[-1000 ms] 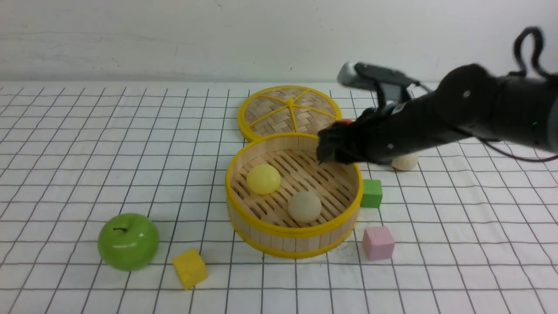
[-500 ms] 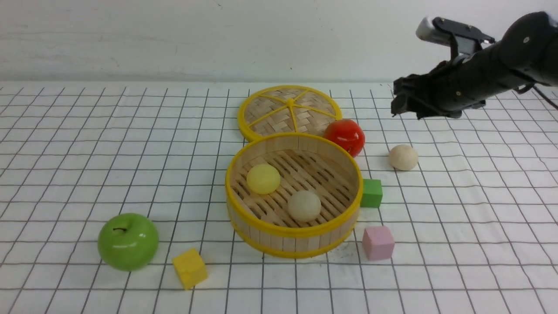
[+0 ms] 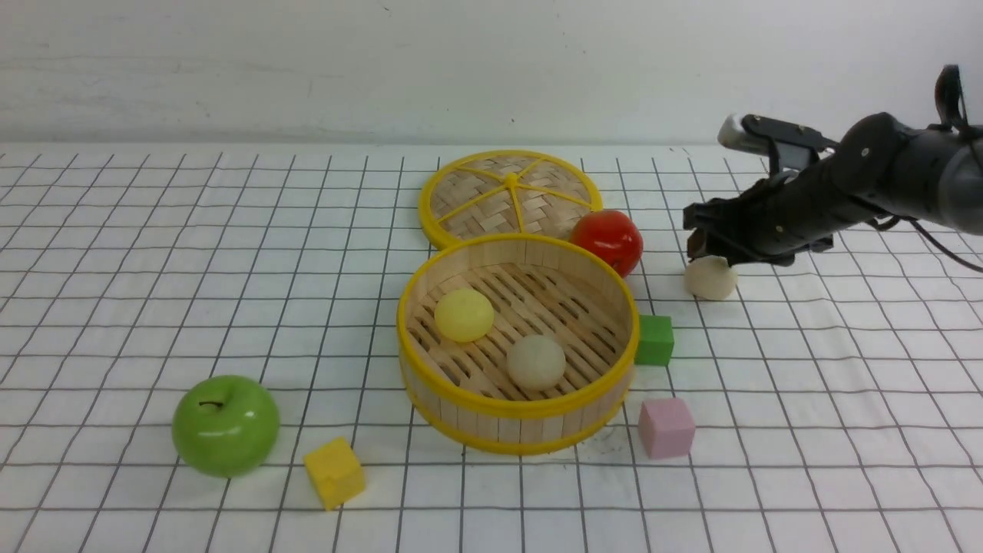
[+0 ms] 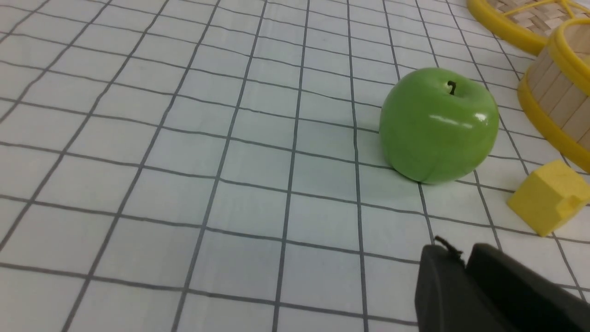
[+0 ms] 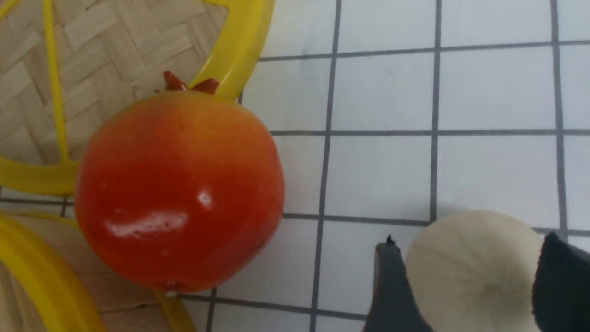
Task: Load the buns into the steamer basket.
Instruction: Use the right arm to grab a steamed stuffed bun, then use the right arm to put the steamed stuffed bun into the steamer
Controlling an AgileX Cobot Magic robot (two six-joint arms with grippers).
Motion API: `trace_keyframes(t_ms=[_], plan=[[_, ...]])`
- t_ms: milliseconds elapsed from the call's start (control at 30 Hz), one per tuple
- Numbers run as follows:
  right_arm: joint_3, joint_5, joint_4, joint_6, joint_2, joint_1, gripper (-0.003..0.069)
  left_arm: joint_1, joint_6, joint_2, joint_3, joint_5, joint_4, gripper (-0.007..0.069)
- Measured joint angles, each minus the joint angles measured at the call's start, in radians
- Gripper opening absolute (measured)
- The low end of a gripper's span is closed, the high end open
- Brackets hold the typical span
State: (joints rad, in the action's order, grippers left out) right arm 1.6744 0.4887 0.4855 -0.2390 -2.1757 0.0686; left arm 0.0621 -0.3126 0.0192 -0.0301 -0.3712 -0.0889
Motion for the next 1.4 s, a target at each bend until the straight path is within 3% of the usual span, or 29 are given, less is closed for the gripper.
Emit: trace_keyframes(t_ms=[167, 300, 400, 700, 1067, 1333, 1400], plan=[[0.002, 0.001, 0.002, 0.0, -0.025, -0.008, 0.0258, 0.0, 0.0, 0.0, 0.0, 0.0, 0.0, 0.0074], [0.002, 0.012, 0.015, 0.0, -0.027, -0.017, 0.0074, 0.0, 0.0, 0.0, 0.0, 0.0, 0.0, 0.0078], [0.002, 0.037, 0.021, 0.0, -0.014, -0.017, 0.001, 0.0, 0.0, 0.0, 0.0, 0.0, 0.0, 0.0082], [0.002, 0.154, 0.086, 0.001, 0.127, -0.005, 0.0008, 0.0, 0.0, 0.0, 0.0, 0.0, 0.0, 0.009], [0.002, 0.259, 0.112, -0.044, 0.218, 0.186, 0.0008, 0.0, 0.0, 0.0, 0.0, 0.0, 0.0, 0.0092], [0.002, 0.163, 0.061, -0.008, 0.123, 0.296, 0.0055, 0.0, 0.0, 0.0, 0.0, 0.0, 0.0, 0.0094], [0.002, 0.118, 0.054, 0.02, 0.092, 0.305, 0.0101, 0.0, 0.0, 0.0, 0.0, 0.0, 0.0, 0.0099]])
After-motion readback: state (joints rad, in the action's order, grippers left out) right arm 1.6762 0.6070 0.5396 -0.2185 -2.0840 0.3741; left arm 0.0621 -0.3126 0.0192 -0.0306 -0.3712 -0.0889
